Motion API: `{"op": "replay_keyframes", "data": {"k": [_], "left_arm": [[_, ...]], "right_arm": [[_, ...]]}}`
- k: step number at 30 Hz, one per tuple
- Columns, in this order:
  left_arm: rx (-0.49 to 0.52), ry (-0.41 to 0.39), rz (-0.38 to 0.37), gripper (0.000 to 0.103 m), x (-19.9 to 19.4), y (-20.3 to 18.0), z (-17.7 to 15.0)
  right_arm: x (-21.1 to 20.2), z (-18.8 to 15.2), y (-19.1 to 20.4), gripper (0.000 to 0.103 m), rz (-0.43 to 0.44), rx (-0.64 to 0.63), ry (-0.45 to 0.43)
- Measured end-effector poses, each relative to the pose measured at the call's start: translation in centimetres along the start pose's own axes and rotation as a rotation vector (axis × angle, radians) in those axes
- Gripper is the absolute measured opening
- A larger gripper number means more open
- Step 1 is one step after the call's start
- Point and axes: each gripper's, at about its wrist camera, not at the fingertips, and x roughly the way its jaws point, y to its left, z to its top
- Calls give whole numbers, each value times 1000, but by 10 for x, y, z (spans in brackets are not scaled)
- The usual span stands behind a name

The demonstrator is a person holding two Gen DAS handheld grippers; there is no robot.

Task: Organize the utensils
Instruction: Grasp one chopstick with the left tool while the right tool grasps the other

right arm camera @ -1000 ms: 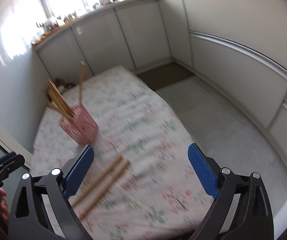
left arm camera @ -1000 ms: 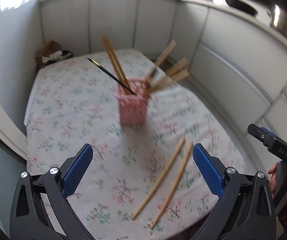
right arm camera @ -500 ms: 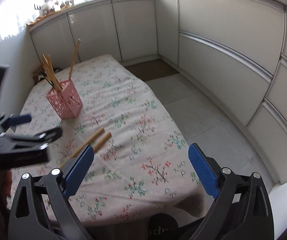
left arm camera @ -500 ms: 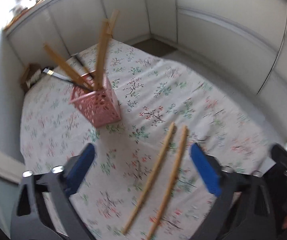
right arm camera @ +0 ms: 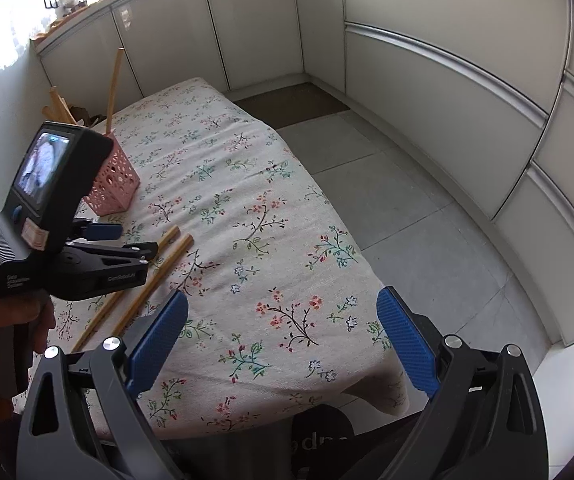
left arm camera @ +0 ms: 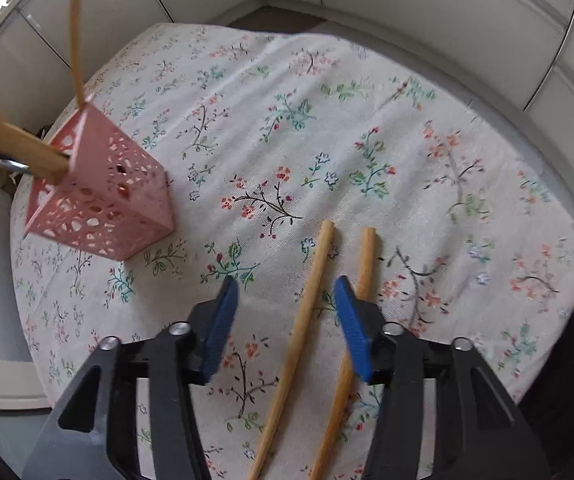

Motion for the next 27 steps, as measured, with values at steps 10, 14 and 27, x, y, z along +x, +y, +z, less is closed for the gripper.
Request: {"op": "replay_keyframes", "data": {"k": [10, 14, 27], "left_arm": [[8, 29, -67, 9, 17, -5, 4], [-72, -23, -54, 6, 11, 5, -17], [-383, -184, -161, 6, -54, 91, -104]], "right_arm": [[11, 4, -1, 93, -16, -6, 33], [23, 7, 6, 93, -12, -15, 72], [78, 24, 72, 93, -25, -69, 218]]}}
